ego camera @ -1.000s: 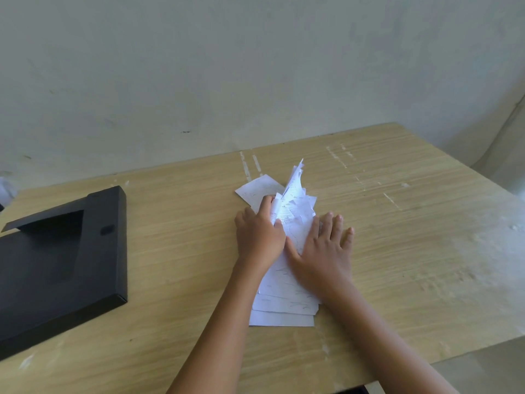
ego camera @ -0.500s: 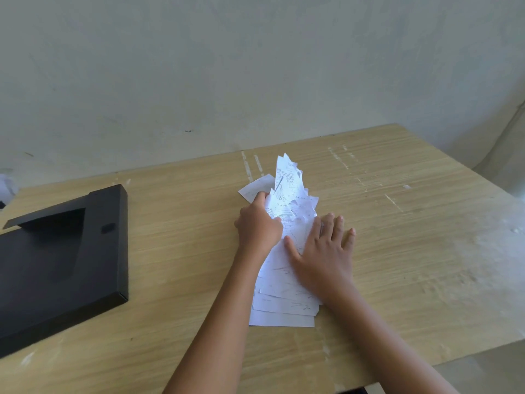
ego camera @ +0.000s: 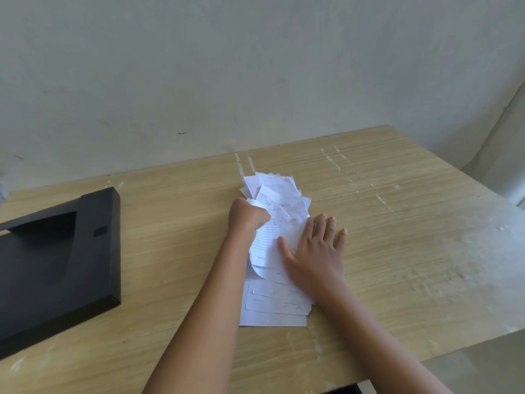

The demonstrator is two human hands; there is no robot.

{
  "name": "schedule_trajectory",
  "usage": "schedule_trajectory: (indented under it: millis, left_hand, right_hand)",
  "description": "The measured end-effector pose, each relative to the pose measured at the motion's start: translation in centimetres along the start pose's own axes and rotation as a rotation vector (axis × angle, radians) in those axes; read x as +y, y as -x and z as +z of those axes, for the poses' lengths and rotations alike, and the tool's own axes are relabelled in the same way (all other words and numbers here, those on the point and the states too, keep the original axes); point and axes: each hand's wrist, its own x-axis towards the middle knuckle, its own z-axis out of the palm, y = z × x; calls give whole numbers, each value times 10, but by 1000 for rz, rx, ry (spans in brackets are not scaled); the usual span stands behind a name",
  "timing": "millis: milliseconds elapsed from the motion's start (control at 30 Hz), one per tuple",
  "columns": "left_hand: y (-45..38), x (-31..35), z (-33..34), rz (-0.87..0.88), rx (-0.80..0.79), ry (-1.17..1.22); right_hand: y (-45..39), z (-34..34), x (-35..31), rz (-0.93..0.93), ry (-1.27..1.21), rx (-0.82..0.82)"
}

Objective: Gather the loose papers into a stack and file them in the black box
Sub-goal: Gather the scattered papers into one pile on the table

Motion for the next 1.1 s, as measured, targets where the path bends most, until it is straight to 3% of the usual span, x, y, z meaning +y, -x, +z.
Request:
schedule_trajectory:
  millis: [200, 367, 433, 600, 767, 867, 1100]
  left_hand:
    - [2, 5, -3, 47, -43, -86]
    - [17, 3, -3, 274, -35, -238]
    - [18, -2, -7, 342, -43, -210]
    - [13, -12, -19, 279, -197, 104]
    - [16, -1, -16, 375, -196, -171]
    - [19, 2, -9, 430, -118, -350]
    - [20, -7, 2, 365, -117, -26]
  right_hand:
    - [1, -1, 0, 1, -12, 7]
    - [1, -2, 0, -2, -3, 17]
    - [1, -2, 0, 0, -11, 17]
    - [1, -2, 0, -1, -27, 21]
    - [2, -3, 0, 1, -18, 15]
    - [2, -3, 0, -4, -25, 15]
    - [1, -3, 5, -31, -123, 64]
